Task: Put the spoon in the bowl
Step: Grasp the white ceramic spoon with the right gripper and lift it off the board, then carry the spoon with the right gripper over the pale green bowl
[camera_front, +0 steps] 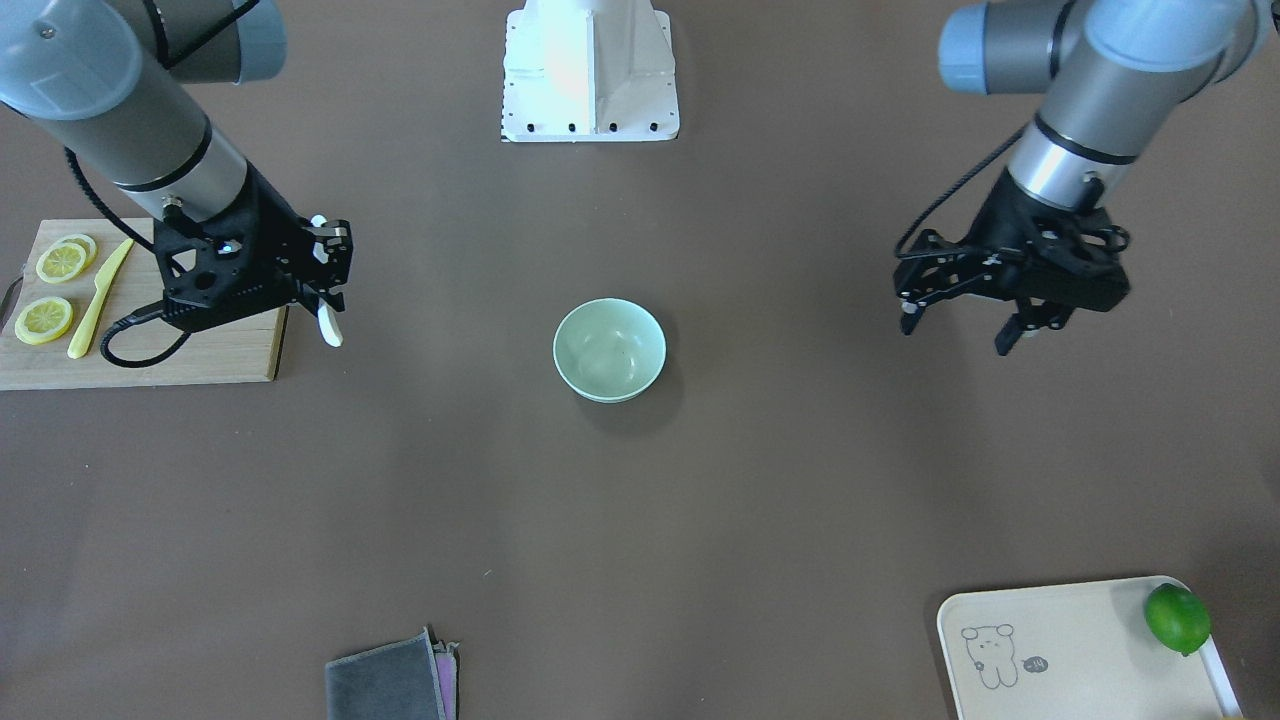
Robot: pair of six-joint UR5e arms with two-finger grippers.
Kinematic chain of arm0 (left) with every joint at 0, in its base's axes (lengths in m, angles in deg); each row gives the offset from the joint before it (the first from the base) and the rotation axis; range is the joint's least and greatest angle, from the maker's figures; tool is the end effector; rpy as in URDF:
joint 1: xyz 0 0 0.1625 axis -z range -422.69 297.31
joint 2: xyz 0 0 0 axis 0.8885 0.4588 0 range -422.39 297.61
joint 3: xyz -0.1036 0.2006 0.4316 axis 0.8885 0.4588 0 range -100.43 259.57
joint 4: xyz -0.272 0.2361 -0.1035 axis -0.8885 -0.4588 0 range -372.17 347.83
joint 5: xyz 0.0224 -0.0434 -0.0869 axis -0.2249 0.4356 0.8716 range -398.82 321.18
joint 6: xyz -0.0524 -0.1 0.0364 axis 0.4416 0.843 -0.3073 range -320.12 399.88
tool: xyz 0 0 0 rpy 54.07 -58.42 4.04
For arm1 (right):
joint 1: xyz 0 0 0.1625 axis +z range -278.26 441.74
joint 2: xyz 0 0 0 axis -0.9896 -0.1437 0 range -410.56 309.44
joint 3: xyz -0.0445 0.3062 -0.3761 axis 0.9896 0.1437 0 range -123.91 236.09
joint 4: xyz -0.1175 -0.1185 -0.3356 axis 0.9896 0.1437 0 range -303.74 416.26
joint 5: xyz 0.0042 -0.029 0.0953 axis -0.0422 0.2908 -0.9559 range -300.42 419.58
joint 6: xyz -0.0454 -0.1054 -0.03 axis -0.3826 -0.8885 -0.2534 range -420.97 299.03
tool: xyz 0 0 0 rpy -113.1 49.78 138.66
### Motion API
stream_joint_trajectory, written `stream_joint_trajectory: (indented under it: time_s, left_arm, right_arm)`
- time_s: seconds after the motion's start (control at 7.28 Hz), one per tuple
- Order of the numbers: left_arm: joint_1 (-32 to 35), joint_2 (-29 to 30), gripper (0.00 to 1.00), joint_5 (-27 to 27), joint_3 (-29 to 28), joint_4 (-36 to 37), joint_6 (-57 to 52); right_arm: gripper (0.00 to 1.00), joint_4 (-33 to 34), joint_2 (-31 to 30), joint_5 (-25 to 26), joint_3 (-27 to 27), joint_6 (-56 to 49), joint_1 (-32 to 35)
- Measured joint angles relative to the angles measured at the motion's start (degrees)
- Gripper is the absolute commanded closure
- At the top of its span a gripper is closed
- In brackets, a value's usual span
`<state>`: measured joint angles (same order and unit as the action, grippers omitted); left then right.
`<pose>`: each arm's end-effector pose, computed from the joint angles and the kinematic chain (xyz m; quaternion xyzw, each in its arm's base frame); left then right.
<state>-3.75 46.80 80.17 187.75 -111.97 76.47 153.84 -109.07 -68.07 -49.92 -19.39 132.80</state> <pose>0.2354 -0.5380 0.4074 0.1941 0.4062 0.0572 0.8911 -0.3472 -0.5266 0.3276 0.0506 -0.4403 -0.0896 0.8919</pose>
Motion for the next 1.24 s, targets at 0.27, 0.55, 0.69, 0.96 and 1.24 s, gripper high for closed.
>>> stream_joint_trajectory:
  time_s: [0.27, 0.55, 0.69, 0.96, 1.24]
  left_arm:
    - [8.9, -4.7, 0.02, 5.4, -1.9, 0.0, -12.1]
    - [13.2, -6.2, 0.02, 8.2, -5.6, 0.0, -17.8]
    - [13.9, -6.3, 0.02, 8.5, -6.8, 0.0, -18.5]
    - [14.2, -6.3, 0.02, 8.7, -8.3, -0.1, -18.7]
    - [14.3, -6.4, 0.02, 8.7, -9.2, -0.1, -18.6]
  right_arm:
    - [1.0, -5.7, 9.2, 6.0, 8.8, 9.7, -4.6]
    - [1.0, -18.1, 13.8, 15.2, 18.7, 17.9, -10.2]
    - [1.0, -21.4, 14.8, 18.6, 20.9, 19.8, -12.4]
    - [1.0, -23.3, 15.8, 22.3, 22.1, 21.2, -15.9]
    - [1.0, -23.5, 15.8, 26.4, 22.2, 21.5, -18.6]
